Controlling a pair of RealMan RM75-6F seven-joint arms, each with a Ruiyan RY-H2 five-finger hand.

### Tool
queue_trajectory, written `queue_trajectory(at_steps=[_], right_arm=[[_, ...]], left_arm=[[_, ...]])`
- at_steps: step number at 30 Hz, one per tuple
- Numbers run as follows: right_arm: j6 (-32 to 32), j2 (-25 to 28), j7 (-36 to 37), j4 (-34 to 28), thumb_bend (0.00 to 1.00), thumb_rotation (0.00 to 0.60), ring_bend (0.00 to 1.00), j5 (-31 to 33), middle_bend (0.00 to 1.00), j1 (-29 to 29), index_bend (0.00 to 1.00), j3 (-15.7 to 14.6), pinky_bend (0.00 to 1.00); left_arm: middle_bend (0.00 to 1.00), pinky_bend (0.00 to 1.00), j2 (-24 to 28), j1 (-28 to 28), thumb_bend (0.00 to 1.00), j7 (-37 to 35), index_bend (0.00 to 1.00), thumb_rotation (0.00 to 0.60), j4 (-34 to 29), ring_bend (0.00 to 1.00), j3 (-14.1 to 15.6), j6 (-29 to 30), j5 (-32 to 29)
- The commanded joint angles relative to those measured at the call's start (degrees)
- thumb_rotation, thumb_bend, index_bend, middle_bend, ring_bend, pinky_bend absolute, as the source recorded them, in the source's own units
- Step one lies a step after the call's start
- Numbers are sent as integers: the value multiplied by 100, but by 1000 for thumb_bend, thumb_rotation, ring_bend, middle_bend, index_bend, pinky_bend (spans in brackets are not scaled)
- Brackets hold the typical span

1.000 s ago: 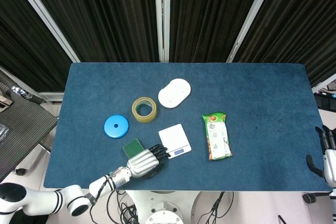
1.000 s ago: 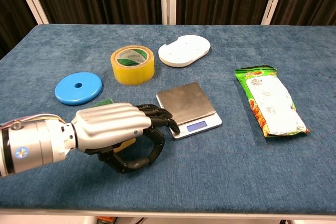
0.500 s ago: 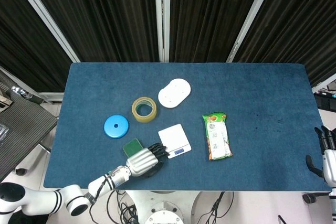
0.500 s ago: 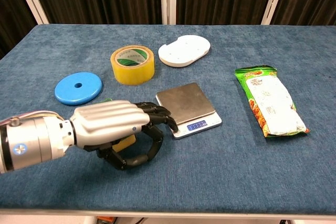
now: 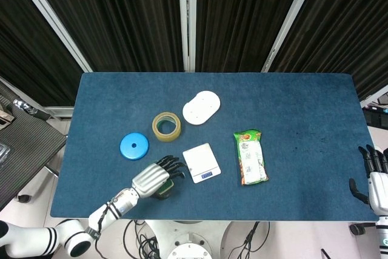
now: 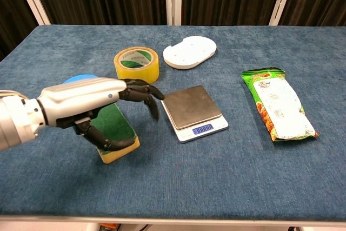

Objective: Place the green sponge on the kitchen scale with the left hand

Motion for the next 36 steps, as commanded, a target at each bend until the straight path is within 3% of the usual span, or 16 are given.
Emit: queue_trajectory(at_steps=[1,7,21,25,29,36], right_arm=[[6,3,-15,-8,334,600,0,-3,0,-1,0,-3,0],[16,29,-3,-18,334,600,0,31,0,-15,0,7,0],[-13,22,-63,-42,334,600,0,63,0,2,0,11,0],[-22,30,-60,-44,334,600,0,69,0,0,0,6,0],[-47,43,-42,-37,334,600,0,90,0,0,0,2,0],[-120,45,-13,-4,335,600,0,128,0,15,0,-5,0]], left_arm=[[69,44,23,130,16,131,15,600,-36,0,36,57,-152],[65,51,45,345,0,282,15,600,-68,0,-10,81,-557],[58,53,44,283,0,647,20,600,148,0,-74,-306,-783],[109,88,33,250,18,784,131,600,157,0,-112,-421,-896],[177,214,-27,234,136,968,281,600,196,11,-168,-482,-1029],[284,370,-77,223,223,1072,362,600,199,120,-230,-450,-1025]])
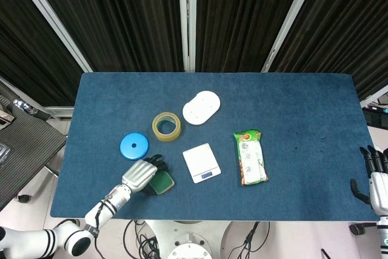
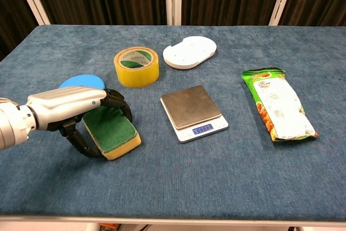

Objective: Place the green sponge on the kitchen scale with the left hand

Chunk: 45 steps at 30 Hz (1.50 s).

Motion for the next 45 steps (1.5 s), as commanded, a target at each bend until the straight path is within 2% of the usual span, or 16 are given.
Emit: queue_trajectory(at_steps=[1,9,18,26,32,36,41,43,45], right_arm=[[-30,0,7,8,336,600,0,11,0,10,0,-4,0],[-45,6,52,32,336,600,0,20,0,14,0,0,0],[-41,-31,168,124,335,600,0,27,0,-6,0,-4,0],[-1,-1,333,194,336,600,0,8,0,-32,0,15,0],[30,26,429,231,336,600,0,-3,0,-52,0,29,0],[-14,22,477,278,336,600,0,33,0,-46,0,38,0],[-93,-2,490,324,335,600,0,64,0,-10,0,49,0],[-114,-9,485,332,335,600,0,67,0,0,0,49,0],[-125,-15,484,340,335,600,0,73,0,6,0,52,0]], left_arm=[[288,377,-3,-9,229,24,370,600,-8,127,-17,-12,-15],[314,383,83,-140,237,-17,387,600,-308,154,-167,-10,138],[314,320,25,-832,236,289,387,600,-573,154,-787,-387,188],[314,300,-685,-1370,235,291,397,600,167,154,-1069,-820,-117],[314,286,-1153,-1611,236,184,405,600,880,154,-1153,-963,-284],[311,275,-1297,-1677,236,74,403,600,1137,148,-1167,-940,-290],[289,254,-1471,-1727,236,-69,398,600,1380,87,-1203,-762,-200],[274,252,-1528,-1752,236,-112,380,600,1462,72,-1209,-732,-178],[235,250,-1578,-1793,234,-154,319,600,1561,51,-1213,-730,-159]])
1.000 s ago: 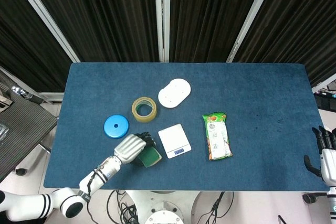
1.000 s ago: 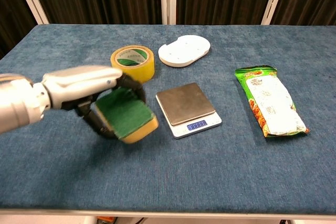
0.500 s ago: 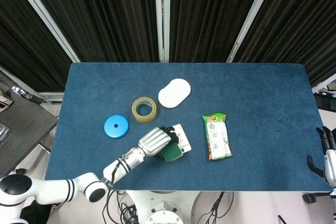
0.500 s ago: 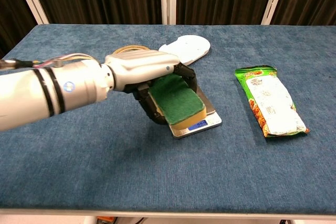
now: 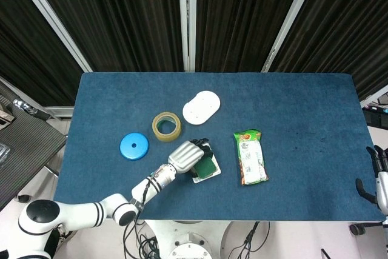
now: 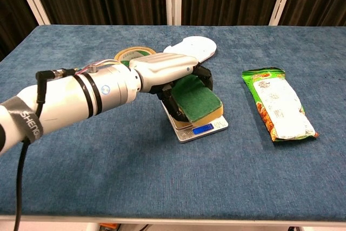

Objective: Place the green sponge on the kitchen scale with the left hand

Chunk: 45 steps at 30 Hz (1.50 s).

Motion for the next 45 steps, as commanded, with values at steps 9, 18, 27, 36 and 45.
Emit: queue_trajectory(at_steps=[9,18,27,36,45], right_arm=[[-33,4,71,69,335,600,0,79,0,-20,0,16,0],[-32,-5,72,73,336,600,0,61,0,-20,0,13,0],[13,21,128,95,336,600,0,77,0,-70,0,14,0],[158,57,144,29,336,600,0,-69,0,-96,0,12,0],[536,-4,16,21,327,600,0,-561,0,-164,0,-118,0]], left_arm=[[155,194,-81,-110,227,-205,185,600,270,0,75,-100,4],[51,141,103,-140,223,-257,121,600,48,0,167,-213,0],[0,88,345,-68,211,-237,77,600,-258,0,169,-71,-39],[7,70,1812,1091,209,377,79,600,-1692,0,563,1540,103],[28,61,3184,2903,202,426,85,600,-2159,0,1522,3370,224]])
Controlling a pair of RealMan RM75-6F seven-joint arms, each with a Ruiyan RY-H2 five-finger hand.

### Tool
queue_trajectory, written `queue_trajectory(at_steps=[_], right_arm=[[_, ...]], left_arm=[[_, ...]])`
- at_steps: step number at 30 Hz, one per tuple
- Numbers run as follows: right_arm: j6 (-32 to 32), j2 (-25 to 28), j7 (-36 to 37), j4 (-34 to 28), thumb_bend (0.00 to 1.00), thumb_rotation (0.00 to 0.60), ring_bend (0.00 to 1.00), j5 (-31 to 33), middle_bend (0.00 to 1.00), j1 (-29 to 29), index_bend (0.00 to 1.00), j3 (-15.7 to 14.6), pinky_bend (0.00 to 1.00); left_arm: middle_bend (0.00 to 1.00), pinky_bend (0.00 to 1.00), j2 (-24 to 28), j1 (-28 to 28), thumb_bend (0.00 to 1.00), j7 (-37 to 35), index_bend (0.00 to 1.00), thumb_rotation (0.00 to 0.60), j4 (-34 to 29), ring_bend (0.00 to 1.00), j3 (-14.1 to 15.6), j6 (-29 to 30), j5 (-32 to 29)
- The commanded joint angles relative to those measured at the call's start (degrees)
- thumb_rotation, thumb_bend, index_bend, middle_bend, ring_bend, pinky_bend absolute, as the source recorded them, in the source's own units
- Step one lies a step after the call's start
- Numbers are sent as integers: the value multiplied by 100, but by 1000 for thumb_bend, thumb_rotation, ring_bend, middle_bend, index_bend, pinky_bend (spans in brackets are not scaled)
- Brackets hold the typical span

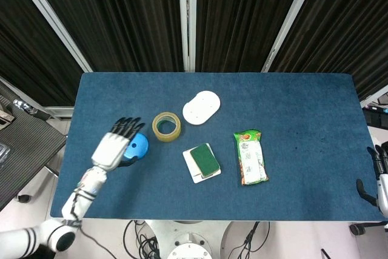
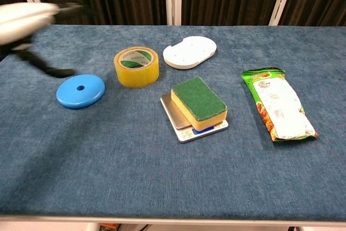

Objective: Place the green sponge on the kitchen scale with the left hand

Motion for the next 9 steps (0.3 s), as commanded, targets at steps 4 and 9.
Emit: queue_trajectory(at_steps=[4,9], right_arm=[[168,-101,-69,27,327,600,0,-226,0,-3,0,-48,0],[255,-289,-131,116,326,600,0,-344,0,26,0,-49,0]], left_arm=[[30,46,738,1276,194,-200,88,600,-1,0,714,1239,349],[36,20,543,1759,193,-578,108,600,658,0,803,1792,713]])
